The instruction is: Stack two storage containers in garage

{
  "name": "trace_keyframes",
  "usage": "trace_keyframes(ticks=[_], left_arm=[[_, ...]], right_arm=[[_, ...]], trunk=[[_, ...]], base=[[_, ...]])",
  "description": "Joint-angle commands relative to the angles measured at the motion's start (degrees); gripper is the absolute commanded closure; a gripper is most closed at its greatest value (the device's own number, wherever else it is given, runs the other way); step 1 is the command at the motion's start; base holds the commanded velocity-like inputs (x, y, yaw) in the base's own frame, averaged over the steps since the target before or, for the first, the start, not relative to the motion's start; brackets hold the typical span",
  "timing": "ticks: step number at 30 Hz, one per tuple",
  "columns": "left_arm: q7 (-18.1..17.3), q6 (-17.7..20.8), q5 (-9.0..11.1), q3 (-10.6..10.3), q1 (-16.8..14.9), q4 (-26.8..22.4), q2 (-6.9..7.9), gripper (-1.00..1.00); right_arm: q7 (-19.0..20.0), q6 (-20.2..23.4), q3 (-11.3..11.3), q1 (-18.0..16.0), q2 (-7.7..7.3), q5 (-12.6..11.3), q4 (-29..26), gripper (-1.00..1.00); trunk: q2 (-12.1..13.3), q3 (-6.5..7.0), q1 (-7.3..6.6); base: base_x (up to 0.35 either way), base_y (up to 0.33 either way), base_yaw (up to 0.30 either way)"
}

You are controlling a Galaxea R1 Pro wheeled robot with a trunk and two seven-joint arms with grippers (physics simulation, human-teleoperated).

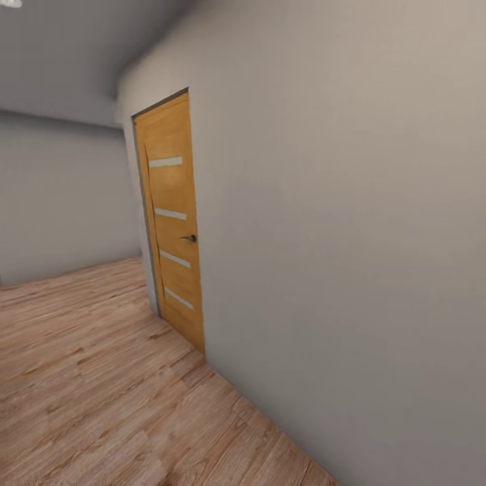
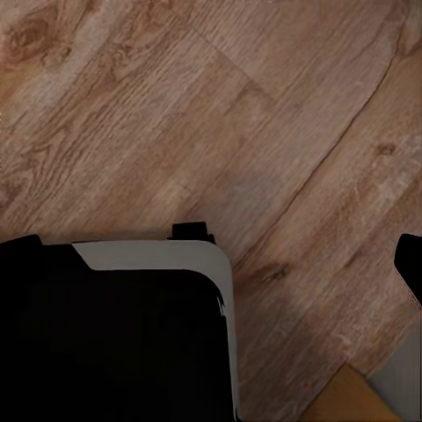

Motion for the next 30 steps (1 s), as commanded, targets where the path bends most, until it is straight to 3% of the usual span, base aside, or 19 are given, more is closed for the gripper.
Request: trace_keyframes(ticks=[1, 30], left_arm=[[0.04, -0.19, 0.03, 0.42, -0.05, 0.07, -0.01, -1.00], [0.04, -0.15, 0.07, 0.44, -0.05, 0.12, 0.07, -1.00]], right_arm=[[-0.05, -0.32, 0.49, -0.07, 0.02, -0.40, 0.17, -1.00], [-0.09, -0.49, 0.54, -0.07, -0.21, -0.30, 0.17, -1.00]], trunk=[[-0.07, -0.06, 0.01], [-0.07, 0.77, 0.01]], base=[[0.000, 0.000, 0.269], [0.011, 0.000, 0.269]])
